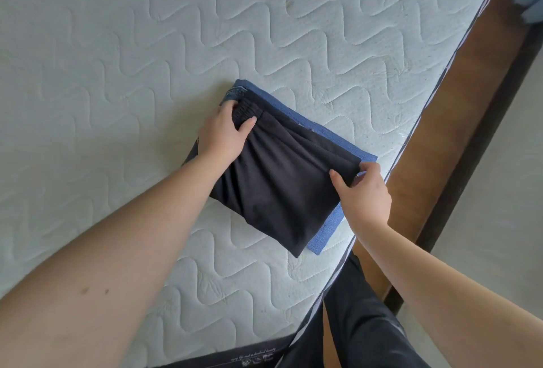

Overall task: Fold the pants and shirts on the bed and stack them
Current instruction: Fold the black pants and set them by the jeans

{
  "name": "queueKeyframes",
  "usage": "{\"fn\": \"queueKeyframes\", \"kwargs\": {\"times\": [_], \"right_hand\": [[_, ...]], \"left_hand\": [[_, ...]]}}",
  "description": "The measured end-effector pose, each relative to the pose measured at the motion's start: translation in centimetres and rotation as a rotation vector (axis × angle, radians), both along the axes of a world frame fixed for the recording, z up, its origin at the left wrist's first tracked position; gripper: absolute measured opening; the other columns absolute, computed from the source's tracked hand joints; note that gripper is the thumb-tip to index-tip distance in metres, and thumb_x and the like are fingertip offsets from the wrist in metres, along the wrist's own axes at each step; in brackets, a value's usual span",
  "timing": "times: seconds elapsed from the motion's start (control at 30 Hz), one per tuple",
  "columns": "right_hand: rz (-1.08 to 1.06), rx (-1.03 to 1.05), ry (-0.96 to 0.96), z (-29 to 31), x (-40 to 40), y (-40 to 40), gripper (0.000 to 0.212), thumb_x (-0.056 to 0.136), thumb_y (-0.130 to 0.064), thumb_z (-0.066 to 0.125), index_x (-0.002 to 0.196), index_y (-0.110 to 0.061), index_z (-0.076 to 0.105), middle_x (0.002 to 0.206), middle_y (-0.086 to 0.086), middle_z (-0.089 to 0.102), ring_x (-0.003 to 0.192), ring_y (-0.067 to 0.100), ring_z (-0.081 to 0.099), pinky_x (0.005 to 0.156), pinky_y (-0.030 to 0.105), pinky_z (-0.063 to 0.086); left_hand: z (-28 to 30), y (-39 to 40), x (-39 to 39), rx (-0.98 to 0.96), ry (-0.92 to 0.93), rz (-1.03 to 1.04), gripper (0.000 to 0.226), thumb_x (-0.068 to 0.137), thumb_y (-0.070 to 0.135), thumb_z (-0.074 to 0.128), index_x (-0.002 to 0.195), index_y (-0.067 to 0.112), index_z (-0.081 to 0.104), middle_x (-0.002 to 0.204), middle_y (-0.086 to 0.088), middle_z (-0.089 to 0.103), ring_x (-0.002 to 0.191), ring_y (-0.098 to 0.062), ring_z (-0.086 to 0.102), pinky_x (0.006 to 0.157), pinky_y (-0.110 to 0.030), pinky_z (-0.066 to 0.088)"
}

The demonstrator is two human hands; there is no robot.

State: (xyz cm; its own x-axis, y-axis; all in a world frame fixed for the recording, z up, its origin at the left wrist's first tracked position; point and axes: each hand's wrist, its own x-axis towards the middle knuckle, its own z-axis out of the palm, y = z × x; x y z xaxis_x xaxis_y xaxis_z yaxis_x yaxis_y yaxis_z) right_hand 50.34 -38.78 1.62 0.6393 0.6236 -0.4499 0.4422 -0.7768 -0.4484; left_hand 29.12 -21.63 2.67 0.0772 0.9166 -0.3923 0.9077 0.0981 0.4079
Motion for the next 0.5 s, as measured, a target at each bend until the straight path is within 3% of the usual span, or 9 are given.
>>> {"fn": "queueKeyframes", "kwargs": {"times": [0.13,0.27,0.4,0.5], "right_hand": [[0.065,0.183,-0.178,0.7,-1.5,-0.5,0.047,0.089,-0.037,0.064,0.129,-0.017,0.047,0.115,0.000,0.054,0.113,0.025,0.052,0.098,0.039,0.035],[0.422,0.359,-0.299,1.8,-4.9,-0.9,0.067,0.092,-0.034,0.060,0.149,-0.008,0.035,0.150,0.009,0.040,0.141,0.027,0.033,0.116,0.046,0.024],[0.815,0.287,-0.277,1.2,-8.9,-1.5,0.080,0.093,-0.049,0.052,0.155,-0.008,0.023,0.162,0.010,0.021,0.151,0.025,0.016,0.121,0.050,0.015],[0.932,0.057,-0.315,-0.8,-9.0,-0.9,0.101,0.088,-0.069,0.044,0.157,-0.008,0.002,0.165,0.012,-0.002,0.152,0.026,-0.001,0.123,0.047,0.002]], "left_hand": [[0.7,-2.3,-0.6,0.306,-0.054,-0.071,0.042,0.099,0.024,0.051,0.139,0.011,0.050,0.134,-0.010,0.056,0.125,-0.030,0.050,0.106,-0.042,0.039],[0.5,-6.7,-1.7,0.568,-0.052,-0.300,0.044,0.097,0.010,0.045,0.140,0.011,0.051,0.145,-0.006,0.050,0.138,-0.025,0.042,0.114,-0.040,0.033],[-2.1,-10.2,-3.2,0.462,0.268,-0.614,0.054,0.106,0.036,0.033,0.157,0.020,0.025,0.164,-0.003,0.022,0.151,-0.024,0.018,0.122,-0.047,0.016],[-4.1,-9.6,-4.3,0.341,0.400,-0.654,0.058,0.105,0.048,0.024,0.158,0.026,0.015,0.166,-0.002,0.010,0.153,-0.025,0.010,0.123,-0.047,0.011]]}}
